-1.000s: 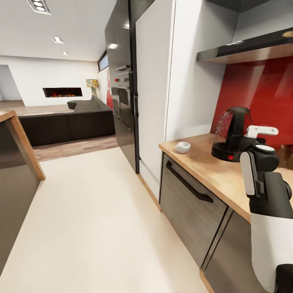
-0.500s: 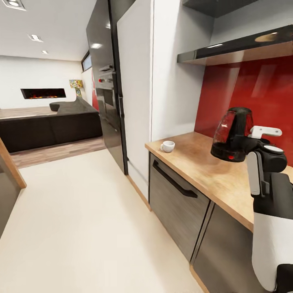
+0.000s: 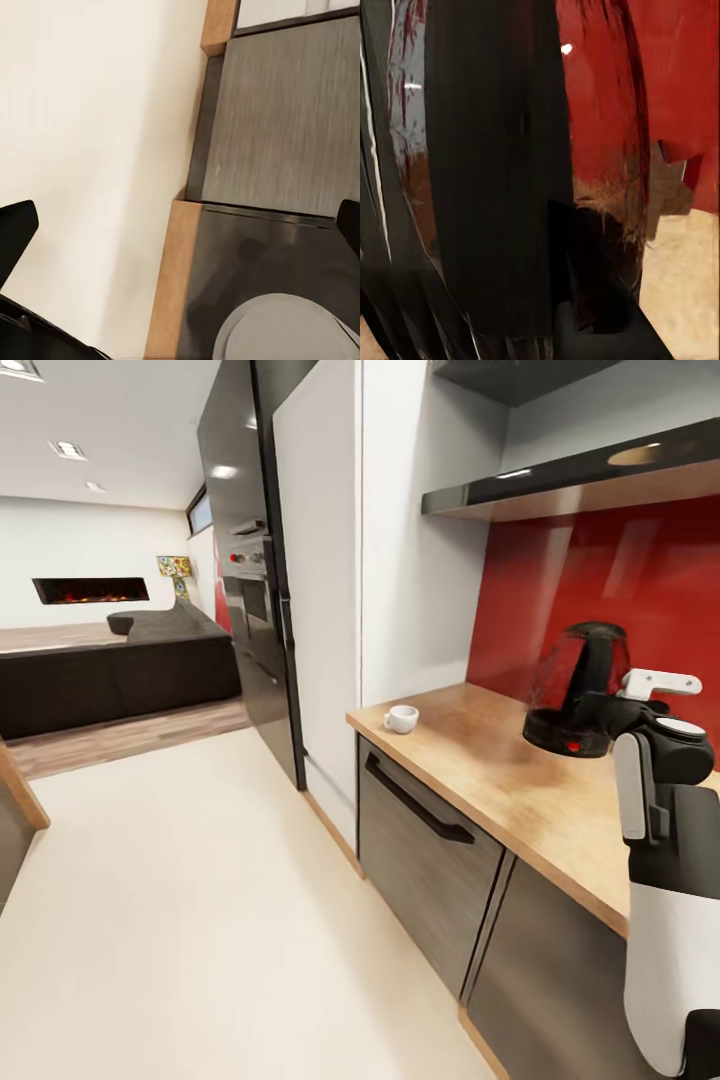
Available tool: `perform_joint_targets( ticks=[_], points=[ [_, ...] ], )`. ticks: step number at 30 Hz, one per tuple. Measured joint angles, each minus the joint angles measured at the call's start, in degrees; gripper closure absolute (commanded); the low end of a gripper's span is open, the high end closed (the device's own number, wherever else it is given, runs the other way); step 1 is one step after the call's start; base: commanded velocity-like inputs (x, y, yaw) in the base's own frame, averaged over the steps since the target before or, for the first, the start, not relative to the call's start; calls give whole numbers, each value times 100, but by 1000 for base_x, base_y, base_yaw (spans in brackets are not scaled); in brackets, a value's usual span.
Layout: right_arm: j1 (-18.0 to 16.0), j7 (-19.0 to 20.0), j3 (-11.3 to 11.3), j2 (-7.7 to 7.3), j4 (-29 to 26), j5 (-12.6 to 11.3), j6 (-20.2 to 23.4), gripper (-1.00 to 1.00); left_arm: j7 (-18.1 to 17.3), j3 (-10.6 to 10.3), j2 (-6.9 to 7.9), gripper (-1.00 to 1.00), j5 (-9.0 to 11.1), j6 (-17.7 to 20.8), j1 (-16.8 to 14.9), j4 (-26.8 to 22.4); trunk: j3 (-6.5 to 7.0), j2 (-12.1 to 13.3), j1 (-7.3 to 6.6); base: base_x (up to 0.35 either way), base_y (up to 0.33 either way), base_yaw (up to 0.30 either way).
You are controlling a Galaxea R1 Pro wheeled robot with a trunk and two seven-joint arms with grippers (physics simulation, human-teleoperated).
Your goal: Set up a coffee station on the kitchen countertop: keep the coffee maker on the countertop, move the bottle of coffee from the kitchen shelf to the counter next to the coffee maker, place a paper coffee filter on top of the coffee maker, put the saucer next to the coffee maker with the coffee cup on the saucer, and place the electric kettle next to the coffee maker.
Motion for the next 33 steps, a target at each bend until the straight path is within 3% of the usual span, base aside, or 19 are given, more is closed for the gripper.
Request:
perform_joint_targets(
  ticks=[11,19,33],
  points=[
    [2,-4,-1,-6,2,23,20,100,-3,0,0,-100,0,0,2,-4,0,0,2,-268,0,-53],
    [7,-4,5,1,3,17,22,100,-3,0,0,-100,-1,0,1,-4,0,0,0,-55,0,-22],
    [9,-3,8,0,0,14,30,100,-3,0,0,-100,-4,0,0,-1,0,0,2,-46,0,-238]
  ],
)
